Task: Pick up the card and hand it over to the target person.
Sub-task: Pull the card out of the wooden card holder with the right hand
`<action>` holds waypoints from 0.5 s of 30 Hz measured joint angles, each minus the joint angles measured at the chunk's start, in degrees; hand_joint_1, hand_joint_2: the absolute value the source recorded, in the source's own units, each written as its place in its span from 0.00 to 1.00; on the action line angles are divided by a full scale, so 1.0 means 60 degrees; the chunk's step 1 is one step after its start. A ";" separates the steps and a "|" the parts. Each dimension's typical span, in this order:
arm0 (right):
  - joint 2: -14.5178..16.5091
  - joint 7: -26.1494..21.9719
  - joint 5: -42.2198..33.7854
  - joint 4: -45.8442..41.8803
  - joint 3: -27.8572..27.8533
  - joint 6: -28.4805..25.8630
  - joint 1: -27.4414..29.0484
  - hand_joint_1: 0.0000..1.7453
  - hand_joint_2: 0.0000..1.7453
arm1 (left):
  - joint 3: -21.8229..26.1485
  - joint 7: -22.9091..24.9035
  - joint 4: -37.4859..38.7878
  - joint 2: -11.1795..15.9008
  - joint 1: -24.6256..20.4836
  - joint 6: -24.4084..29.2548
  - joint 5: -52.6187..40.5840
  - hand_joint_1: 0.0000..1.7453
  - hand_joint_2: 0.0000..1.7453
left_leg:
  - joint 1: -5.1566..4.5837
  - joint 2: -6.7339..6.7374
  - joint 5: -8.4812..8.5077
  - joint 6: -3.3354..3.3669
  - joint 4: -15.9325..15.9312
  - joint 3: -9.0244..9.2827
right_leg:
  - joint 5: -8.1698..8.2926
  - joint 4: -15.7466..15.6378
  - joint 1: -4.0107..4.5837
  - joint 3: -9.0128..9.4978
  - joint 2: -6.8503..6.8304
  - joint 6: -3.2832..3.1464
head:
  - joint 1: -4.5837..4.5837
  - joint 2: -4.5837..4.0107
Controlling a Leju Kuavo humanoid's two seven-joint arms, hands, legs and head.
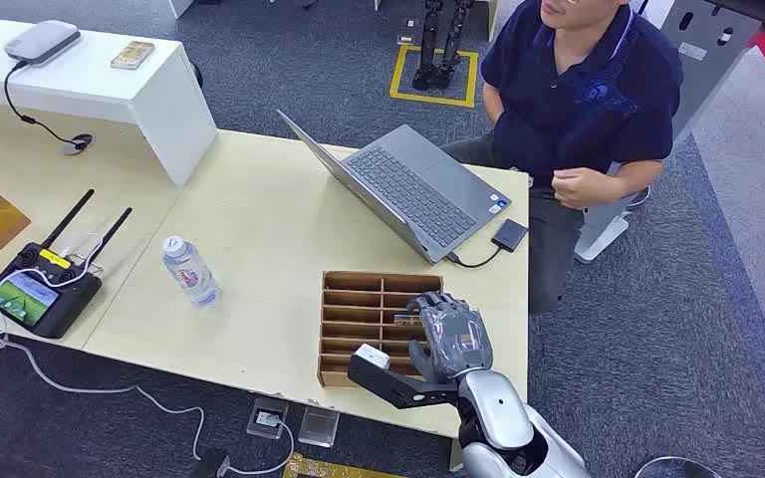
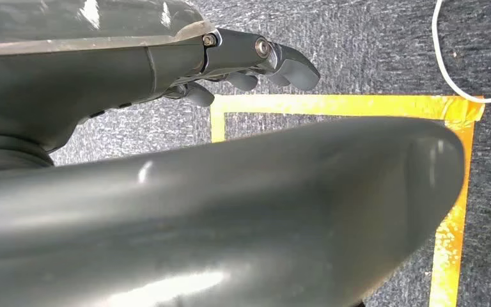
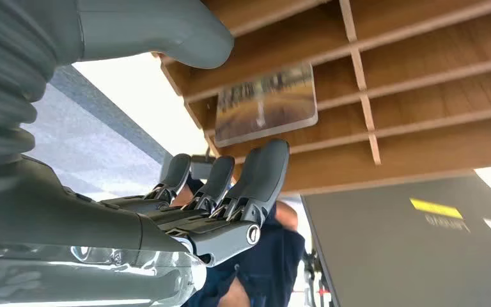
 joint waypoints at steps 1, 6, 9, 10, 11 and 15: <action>0.0008 -0.0011 -0.0006 0.0021 -0.0003 -0.0011 -0.0002 0.41 1.00 | -0.0001 -0.0009 0.0000 0.0000 0.0001 -0.0002 -0.0001 0.00 0.00 | 0.0000 0.0000 0.0000 0.0000 0.0000 0.0000 | 0.0000 0.0001 0.0000 0.0000 0.0000 0.0000 | 0.0000 0.0000; 0.0058 -0.0092 -0.0031 0.0211 -0.0024 -0.0102 -0.0046 0.45 1.00 | -0.0029 -0.0059 0.0002 -0.0009 0.0004 -0.0018 -0.0032 0.00 0.00 | 0.0000 0.0002 0.0002 0.0000 -0.0003 0.0001 | 0.0002 -0.0002 0.0000 -0.0001 0.0002 -0.0001 | 0.0000 0.0000; 0.0067 -0.0102 -0.0021 0.0221 -0.0050 -0.0151 -0.0092 0.60 1.00 | -0.0050 -0.0042 0.0007 -0.0013 0.0000 -0.0032 -0.0049 0.00 0.00 | 0.0000 0.0003 0.0002 0.0000 -0.0001 0.0000 | 0.0002 -0.0001 0.0000 -0.0001 0.0003 -0.0001 | 0.0000 0.0000; 0.0052 -0.0090 -0.0006 0.0176 -0.0067 -0.0174 -0.0096 0.67 1.00 | -0.0054 -0.0032 0.0008 -0.0014 0.0000 -0.0036 -0.0052 0.00 0.00 | 0.0001 0.0002 -0.0003 -0.0001 0.0006 -0.0001 | -0.0002 0.0005 0.0000 -0.0003 0.0002 0.0001 | 0.0000 0.0000; 0.0033 -0.0072 0.0021 0.0117 -0.0083 -0.0199 -0.0097 0.71 1.00 | -0.0058 -0.0024 0.0008 -0.0014 -0.0001 -0.0039 -0.0054 0.00 0.00 | 0.0000 0.0001 -0.0001 0.0000 0.0005 -0.0003 | 0.0000 0.0005 -0.0001 -0.0004 0.0001 0.0001 | 0.0000 0.0000; -0.0051 -0.0008 0.0103 -0.0253 -0.0206 -0.0371 -0.0070 0.75 1.00 | -0.0052 -0.0012 0.0011 -0.0012 0.0000 -0.0044 -0.0043 0.00 0.00 | 0.0000 -0.0005 -0.0004 0.0000 0.0009 -0.0005 | -0.0005 0.0007 0.0000 -0.0003 -0.0006 0.0002 | 0.0000 0.0000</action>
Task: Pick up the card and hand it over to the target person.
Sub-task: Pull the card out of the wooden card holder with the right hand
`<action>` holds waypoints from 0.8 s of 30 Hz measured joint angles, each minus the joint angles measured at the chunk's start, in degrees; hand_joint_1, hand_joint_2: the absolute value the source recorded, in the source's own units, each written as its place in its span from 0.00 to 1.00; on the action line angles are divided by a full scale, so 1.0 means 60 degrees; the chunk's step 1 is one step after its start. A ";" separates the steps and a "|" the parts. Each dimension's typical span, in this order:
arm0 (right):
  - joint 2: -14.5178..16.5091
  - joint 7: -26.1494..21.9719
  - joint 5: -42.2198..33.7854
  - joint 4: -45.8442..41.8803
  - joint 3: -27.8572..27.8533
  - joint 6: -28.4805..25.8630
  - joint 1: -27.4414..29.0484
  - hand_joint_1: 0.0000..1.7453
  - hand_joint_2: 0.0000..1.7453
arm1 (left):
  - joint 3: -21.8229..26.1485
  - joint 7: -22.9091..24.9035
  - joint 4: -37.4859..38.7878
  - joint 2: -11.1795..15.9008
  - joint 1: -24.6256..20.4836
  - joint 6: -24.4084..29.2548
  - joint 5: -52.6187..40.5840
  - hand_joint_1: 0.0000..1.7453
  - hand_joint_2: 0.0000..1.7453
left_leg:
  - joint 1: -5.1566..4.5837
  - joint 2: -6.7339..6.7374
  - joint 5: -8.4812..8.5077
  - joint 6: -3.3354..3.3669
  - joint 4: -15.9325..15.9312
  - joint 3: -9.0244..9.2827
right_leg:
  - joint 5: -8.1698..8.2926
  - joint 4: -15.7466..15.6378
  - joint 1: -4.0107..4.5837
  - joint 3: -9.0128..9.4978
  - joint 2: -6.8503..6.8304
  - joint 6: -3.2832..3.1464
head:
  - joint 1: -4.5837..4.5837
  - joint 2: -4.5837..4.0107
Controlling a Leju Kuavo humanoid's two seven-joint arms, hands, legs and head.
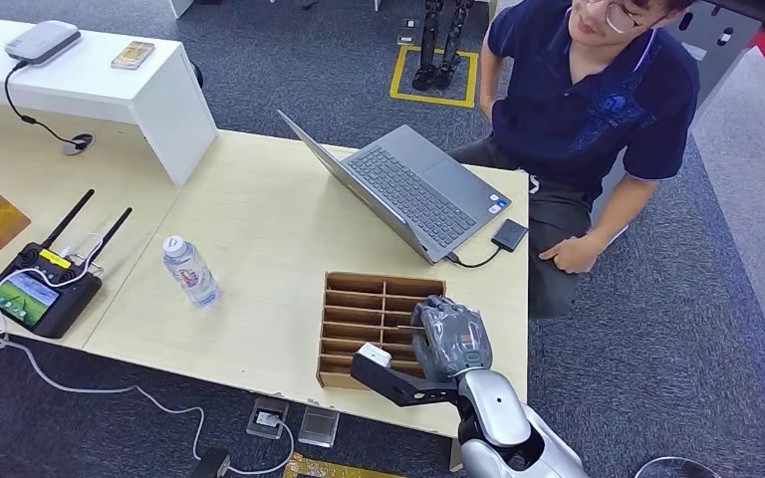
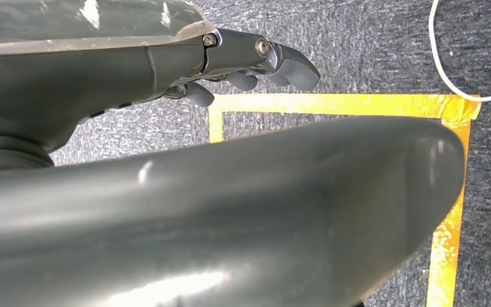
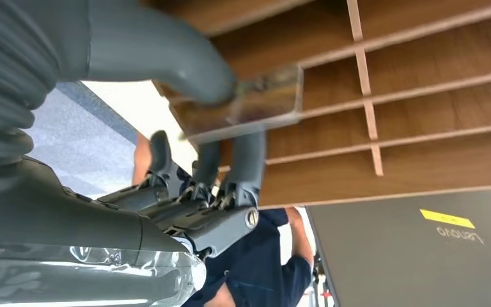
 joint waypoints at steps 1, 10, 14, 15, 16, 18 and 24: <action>-0.0016 -0.0002 0.0001 -0.0099 -0.0038 -0.0062 0.0006 0.75 1.00 | 0.0003 -0.0001 0.0001 -0.0001 0.0000 0.0000 0.0004 0.00 0.00 | 0.0000 0.0000 0.0001 0.0001 -0.0001 0.0000 | 0.0001 -0.0001 0.0000 -0.0001 0.0000 0.0000 | 0.0000 0.0000; -0.0115 -0.0023 0.0069 -0.1115 -0.0194 -0.0339 0.0004 0.81 1.00 | -0.0012 -0.0009 0.0007 -0.0017 0.0003 -0.0022 -0.0003 0.00 0.00 | -0.0002 0.0003 -0.0003 -0.0001 0.0013 -0.0014 | -0.0003 0.0015 -0.0002 -0.0016 0.0004 -0.0001 | 0.0000 0.0000; -0.0085 -0.0033 0.0071 -0.1024 -0.0161 -0.0272 0.0109 0.85 1.00 | -0.0075 -0.0087 -0.0016 0.0010 -0.0001 -0.0122 -0.0083 0.00 0.00 | -0.0002 0.0001 0.0000 0.0001 0.0008 -0.0011 | -0.0001 0.0010 -0.0002 -0.0013 0.0001 -0.0001 | 0.0000 0.0000; -0.0067 -0.0045 0.0064 -0.0993 -0.0176 -0.0259 0.0132 0.84 1.00 | -0.0090 -0.0112 -0.0025 0.0028 -0.0001 -0.0261 -0.0096 0.00 0.25 | -0.0002 0.0000 -0.0001 0.0001 0.0008 -0.0010 | -0.0002 0.0010 -0.0002 -0.0011 0.0000 0.0000 | 0.0000 0.0000; -0.0049 -0.0057 0.0058 -0.0964 -0.0192 -0.0246 0.0149 0.83 1.00 | -0.0105 -0.0136 -0.0034 0.0045 -0.0001 -0.0399 -0.0109 0.00 0.50 | -0.0001 0.0000 -0.0002 0.0000 0.0009 -0.0009 | -0.0003 0.0009 -0.0001 -0.0010 0.0000 0.0000 | 0.0000 0.0000; -0.0019 -0.0085 0.0057 -0.0928 -0.0219 -0.0218 0.0164 0.82 1.00 | -0.0181 -0.0117 -0.0011 0.0061 -0.0011 -0.0574 -0.0177 0.00 1.00 | -0.0001 0.0002 -0.0002 0.0001 0.0007 -0.0008 | -0.0002 0.0008 -0.0001 -0.0009 0.0002 -0.0001 | 0.0000 0.0000; -0.0061 -0.0328 -0.0037 -0.1250 -0.0451 -0.0433 0.0124 0.82 1.00 | 0.0031 -0.0368 0.0032 0.0065 0.0000 -0.0618 -0.0037 0.00 1.00 | 0.0000 0.0001 -0.0002 -0.0001 0.0009 -0.0010 | -0.0003 0.0010 0.0000 -0.0011 0.0001 -0.0001 | 0.0000 0.0000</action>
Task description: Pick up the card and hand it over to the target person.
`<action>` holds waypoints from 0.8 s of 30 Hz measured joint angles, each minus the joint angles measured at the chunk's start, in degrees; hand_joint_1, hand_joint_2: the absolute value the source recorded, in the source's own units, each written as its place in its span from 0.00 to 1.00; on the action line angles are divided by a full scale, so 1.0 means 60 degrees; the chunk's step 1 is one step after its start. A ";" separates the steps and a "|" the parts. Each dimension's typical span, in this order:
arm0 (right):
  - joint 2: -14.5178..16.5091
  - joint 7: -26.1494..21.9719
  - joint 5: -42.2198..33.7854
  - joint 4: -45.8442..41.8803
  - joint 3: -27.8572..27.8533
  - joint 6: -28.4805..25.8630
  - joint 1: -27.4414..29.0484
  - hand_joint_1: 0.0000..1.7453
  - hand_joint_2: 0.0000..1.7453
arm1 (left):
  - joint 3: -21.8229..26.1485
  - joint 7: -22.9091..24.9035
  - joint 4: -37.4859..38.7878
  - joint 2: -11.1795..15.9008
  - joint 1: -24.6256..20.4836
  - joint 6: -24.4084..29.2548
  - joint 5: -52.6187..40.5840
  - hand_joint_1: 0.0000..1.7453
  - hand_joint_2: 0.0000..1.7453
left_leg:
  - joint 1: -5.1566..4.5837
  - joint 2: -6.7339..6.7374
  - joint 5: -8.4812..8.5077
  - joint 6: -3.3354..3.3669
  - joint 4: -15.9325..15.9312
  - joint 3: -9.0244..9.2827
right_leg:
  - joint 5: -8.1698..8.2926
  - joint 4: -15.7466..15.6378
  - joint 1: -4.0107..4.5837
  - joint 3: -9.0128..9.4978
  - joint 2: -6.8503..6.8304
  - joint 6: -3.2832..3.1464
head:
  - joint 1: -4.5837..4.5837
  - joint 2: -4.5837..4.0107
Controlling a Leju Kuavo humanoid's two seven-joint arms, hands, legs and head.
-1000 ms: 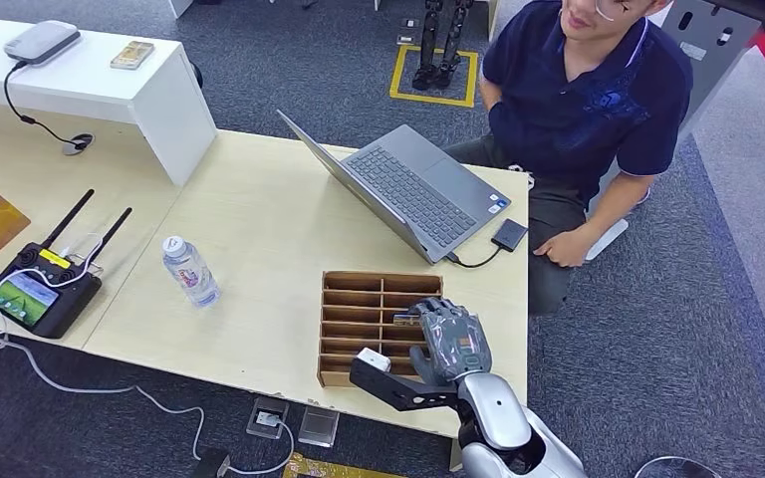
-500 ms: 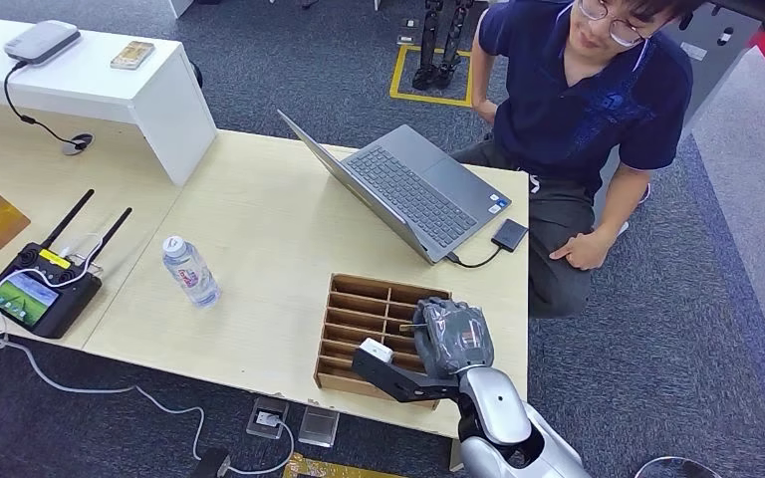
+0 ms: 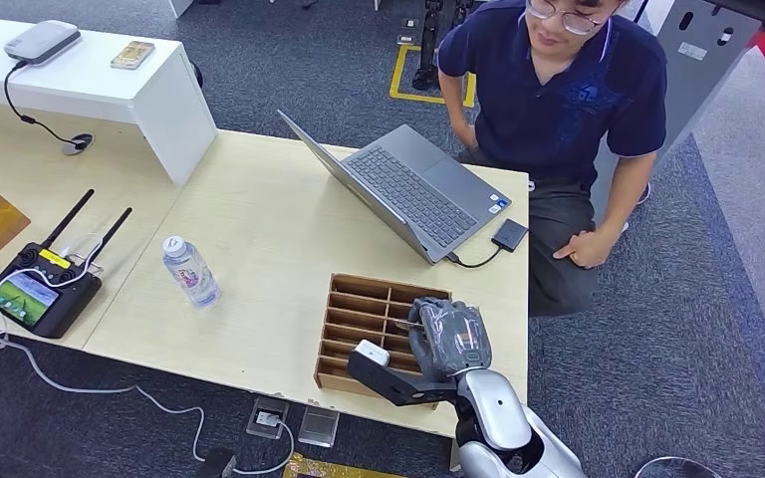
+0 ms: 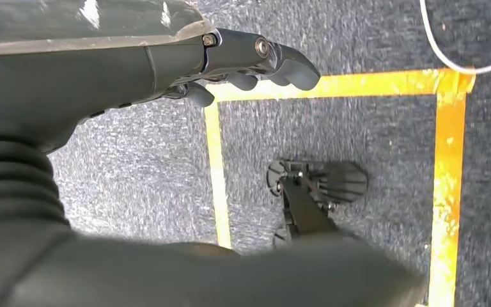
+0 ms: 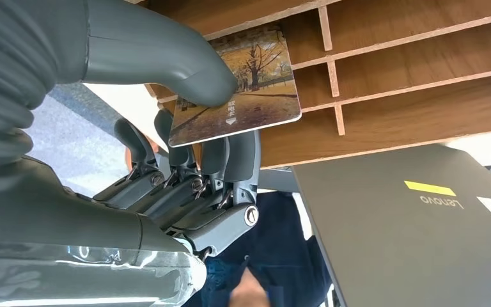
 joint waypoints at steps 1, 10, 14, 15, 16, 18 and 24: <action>-0.0034 -0.0024 -0.0021 -0.0156 -0.0072 -0.0067 -0.0051 0.82 1.00 | 0.0018 0.0055 0.0003 -0.0006 0.0000 0.0064 0.0018 0.00 1.00 | 0.0000 0.0000 0.0000 0.0000 0.0002 -0.0002 | 0.0000 0.0002 0.0000 -0.0002 0.0000 0.0000 | 0.0000 0.0000; -0.0317 -0.0706 0.0006 -0.1580 -0.0629 -0.1408 -0.0804 0.82 1.00 | 0.0020 0.0104 -0.0011 -0.0073 0.0002 0.0304 0.0023 0.00 1.00 | -0.0006 0.0011 -0.0001 0.0004 0.0019 -0.0024 | 0.0001 0.0022 -0.0006 -0.0029 0.0010 0.0002 | 0.0000 0.0000; -0.0070 -0.1262 0.0134 -0.0717 -0.0490 -0.2239 -0.1281 0.82 1.00 | -0.0046 0.0069 -0.0011 -0.0122 0.0003 0.0325 -0.0042 0.00 1.00 | -0.0004 0.0010 -0.0001 0.0003 0.0011 -0.0011 | 0.0002 0.0012 -0.0004 -0.0016 0.0010 0.0002 | 0.0000 0.0000; 0.0030 -0.1428 0.0126 -0.0335 -0.0434 -0.2476 -0.1400 0.82 1.00 | -0.0058 0.0045 -0.0012 -0.0138 0.0003 0.0332 -0.0054 0.00 1.00 | -0.0005 0.0015 0.0001 0.0003 0.0007 -0.0007 | 0.0005 0.0009 -0.0004 -0.0013 0.0014 0.0002 | 0.0000 0.0000; 0.0134 -0.1576 0.0131 0.0056 -0.0390 -0.2749 -0.1498 0.82 1.00 | -0.0068 0.0014 -0.0014 -0.0154 0.0004 0.0333 -0.0065 0.00 1.00 | -0.0004 0.0016 0.0000 0.0001 0.0004 -0.0001 | 0.0004 0.0007 -0.0004 -0.0008 0.0016 0.0002 | 0.0000 0.0000; 0.0290 -0.1818 0.0196 0.0742 -0.0324 -0.3315 -0.1642 0.82 1.00 | -0.0100 -0.0044 -0.0016 -0.0185 0.0003 0.0335 -0.0100 0.00 1.00 | -0.0004 0.0023 0.0003 0.0001 -0.0004 0.0007 | 0.0008 0.0001 -0.0004 -0.0003 0.0023 0.0000 | 0.0000 0.0000; 0.0416 -0.2024 0.0313 0.1952 -0.0296 -0.4295 -0.1842 0.82 1.00 | -0.0229 -0.0065 -0.0013 -0.0204 -0.0011 0.0292 -0.0222 0.00 1.00 | -0.0002 0.0018 0.0009 0.0001 -0.0015 0.0017 | 0.0014 -0.0011 -0.0002 0.0011 0.0018 0.0000 | 0.0000 0.0000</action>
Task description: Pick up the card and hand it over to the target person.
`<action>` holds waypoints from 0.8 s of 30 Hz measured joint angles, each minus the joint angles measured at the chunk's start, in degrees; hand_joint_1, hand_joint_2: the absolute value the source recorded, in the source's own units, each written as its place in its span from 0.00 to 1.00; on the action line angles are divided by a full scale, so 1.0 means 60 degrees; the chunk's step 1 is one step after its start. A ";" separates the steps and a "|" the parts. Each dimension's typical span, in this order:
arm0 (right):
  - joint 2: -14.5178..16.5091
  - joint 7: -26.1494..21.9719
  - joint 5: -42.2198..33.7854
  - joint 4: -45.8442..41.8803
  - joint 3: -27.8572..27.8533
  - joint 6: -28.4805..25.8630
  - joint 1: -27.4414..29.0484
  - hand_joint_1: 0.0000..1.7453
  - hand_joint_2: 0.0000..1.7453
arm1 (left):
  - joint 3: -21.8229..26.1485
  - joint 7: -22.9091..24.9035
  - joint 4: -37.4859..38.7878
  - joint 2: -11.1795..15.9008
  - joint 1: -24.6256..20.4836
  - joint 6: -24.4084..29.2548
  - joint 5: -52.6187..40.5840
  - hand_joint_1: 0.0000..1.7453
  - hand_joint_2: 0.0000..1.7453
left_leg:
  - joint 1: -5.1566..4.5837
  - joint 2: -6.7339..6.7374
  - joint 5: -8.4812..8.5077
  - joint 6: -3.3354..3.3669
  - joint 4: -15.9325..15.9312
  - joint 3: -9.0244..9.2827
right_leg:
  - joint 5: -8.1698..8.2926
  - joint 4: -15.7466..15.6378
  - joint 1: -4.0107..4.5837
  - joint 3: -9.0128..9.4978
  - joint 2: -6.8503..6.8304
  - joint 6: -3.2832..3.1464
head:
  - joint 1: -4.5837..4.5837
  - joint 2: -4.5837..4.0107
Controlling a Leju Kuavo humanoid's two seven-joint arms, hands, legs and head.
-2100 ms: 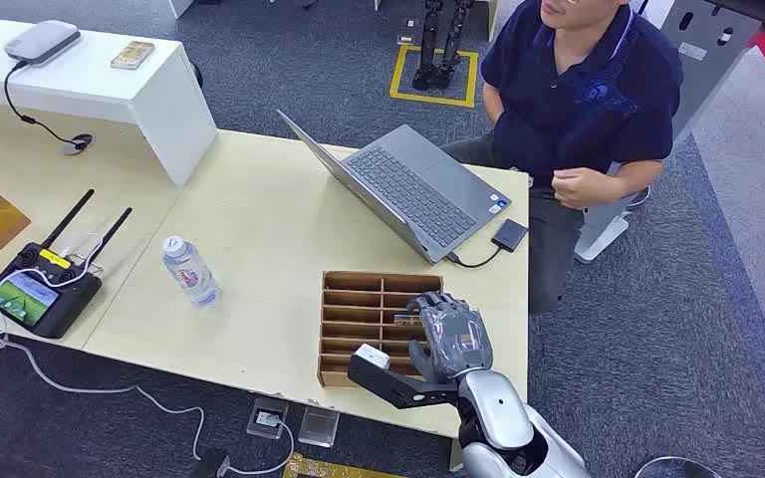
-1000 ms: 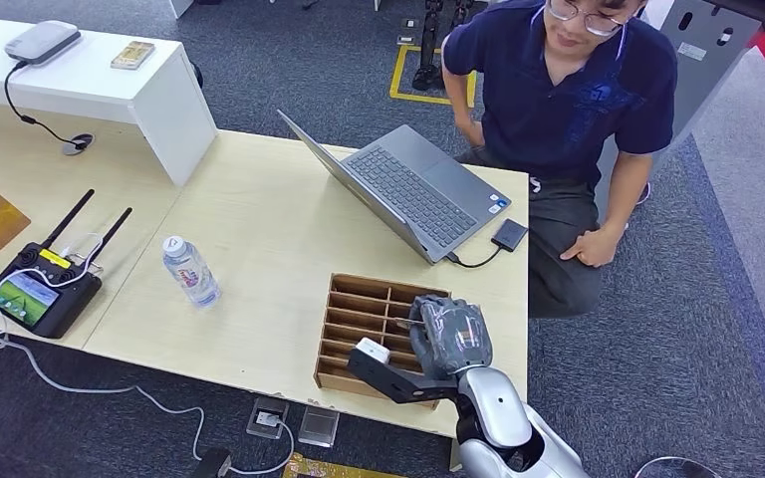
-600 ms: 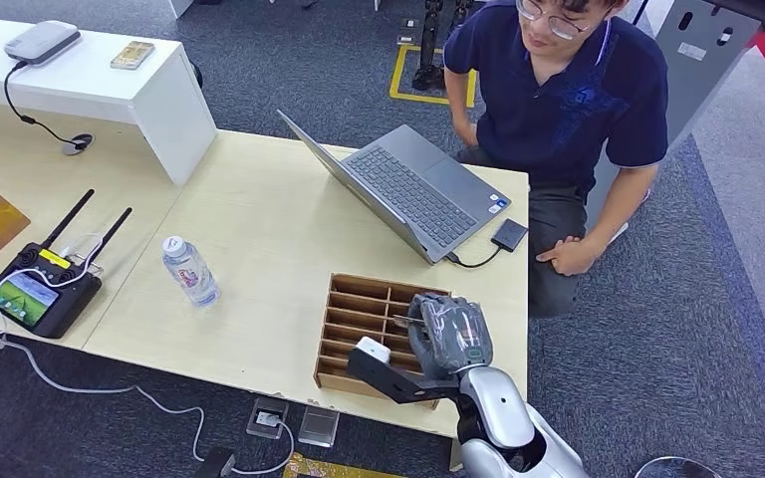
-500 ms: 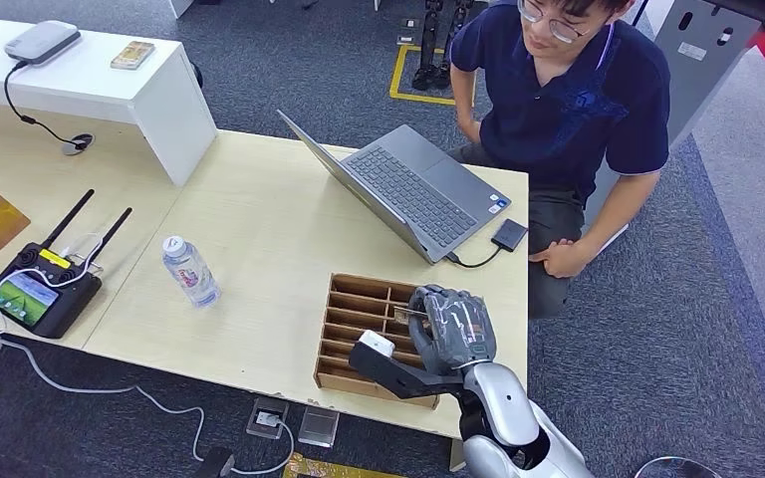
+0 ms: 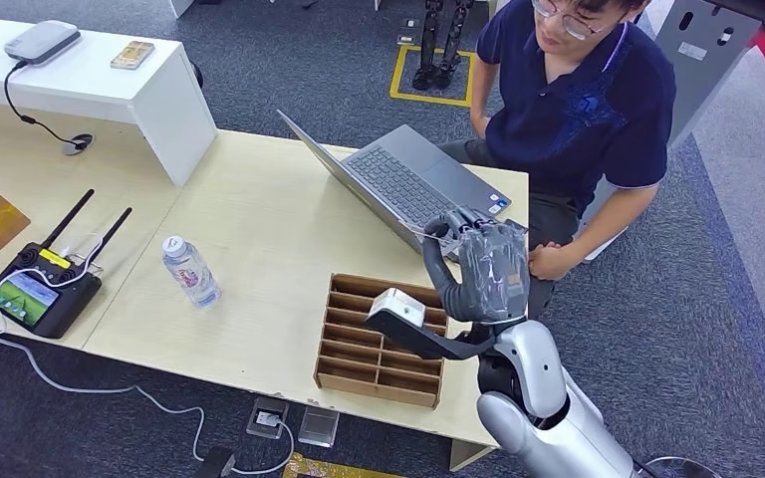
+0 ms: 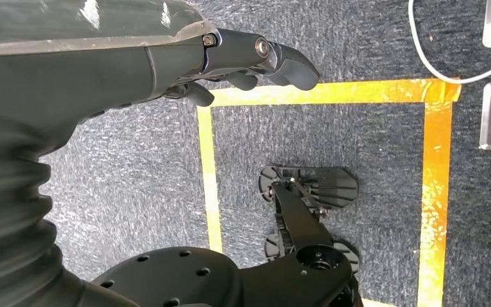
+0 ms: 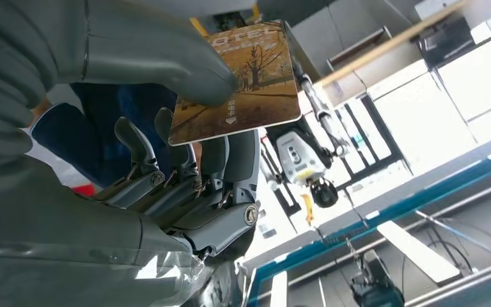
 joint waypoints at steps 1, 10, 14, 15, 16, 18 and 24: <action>-0.0004 0.0012 0.0059 0.0066 -0.0001 -0.0061 -0.0003 0.82 1.00 | -0.0012 -0.0003 0.0002 0.0000 -0.0002 -0.0002 -0.0011 0.00 1.00 | 0.0000 0.0000 0.0001 0.0001 -0.0001 -0.0001 | 0.0002 -0.0002 0.0000 0.0000 0.0001 0.0000 | 0.0000 0.0000; 0.0197 -0.0026 0.0136 0.0843 0.0054 -0.0364 -0.0053 0.82 1.00 | -0.0005 -0.0051 0.0006 0.0029 -0.0009 -0.0019 0.0006 0.00 1.00 | 0.0001 -0.0005 -0.0002 -0.0002 0.0001 -0.0002 | -0.0004 0.0002 0.0001 0.0000 -0.0005 -0.0002 | 0.0000 0.0000; 0.0283 -0.0054 0.0124 0.1014 0.0088 -0.0366 -0.0132 0.82 1.00 | 0.0020 -0.0069 -0.0003 0.0026 -0.0006 0.0022 0.0040 0.00 1.00 | 0.0000 0.0004 -0.0001 -0.0001 0.0000 -0.0003 | -0.0001 0.0003 0.0001 -0.0005 0.0004 -0.0002 | 0.0000 0.0000; 0.0292 -0.0041 0.0138 0.1049 0.0098 -0.0358 -0.0158 0.82 1.00 | 0.0023 -0.0072 -0.0005 0.0027 -0.0006 0.0032 0.0047 0.00 1.00 | 0.0000 0.0005 -0.0002 -0.0002 0.0001 -0.0004 | -0.0001 0.0004 0.0001 -0.0006 0.0005 -0.0002 | 0.0000 0.0000; 0.0286 -0.0025 0.0157 0.1068 0.0103 -0.0349 -0.0176 0.82 1.00 | 0.0022 -0.0074 -0.0006 0.0027 -0.0007 0.0038 0.0050 0.00 1.00 | 0.0000 0.0005 -0.0002 -0.0001 0.0002 -0.0006 | -0.0001 0.0005 0.0000 -0.0007 0.0005 -0.0002 | 0.0000 0.0000; 0.0265 0.0031 0.0206 0.1088 0.0101 -0.0328 -0.0199 0.82 1.00 | 0.0015 -0.0086 -0.0006 0.0024 -0.0009 0.0044 0.0049 0.00 1.00 | 0.0000 0.0001 -0.0001 -0.0001 0.0002 -0.0007 | -0.0002 0.0005 0.0000 -0.0007 0.0001 -0.0001 | 0.0000 0.0000; 0.0145 0.0239 0.0375 0.1091 0.0103 -0.0273 -0.0250 0.82 1.00 | -0.0041 -0.0132 -0.0001 0.0023 -0.0015 0.0042 0.0019 0.00 1.00 | 0.0000 -0.0008 -0.0003 0.0000 0.0007 -0.0011 | -0.0006 0.0008 0.0000 -0.0006 -0.0007 0.0000 | 0.0000 0.0000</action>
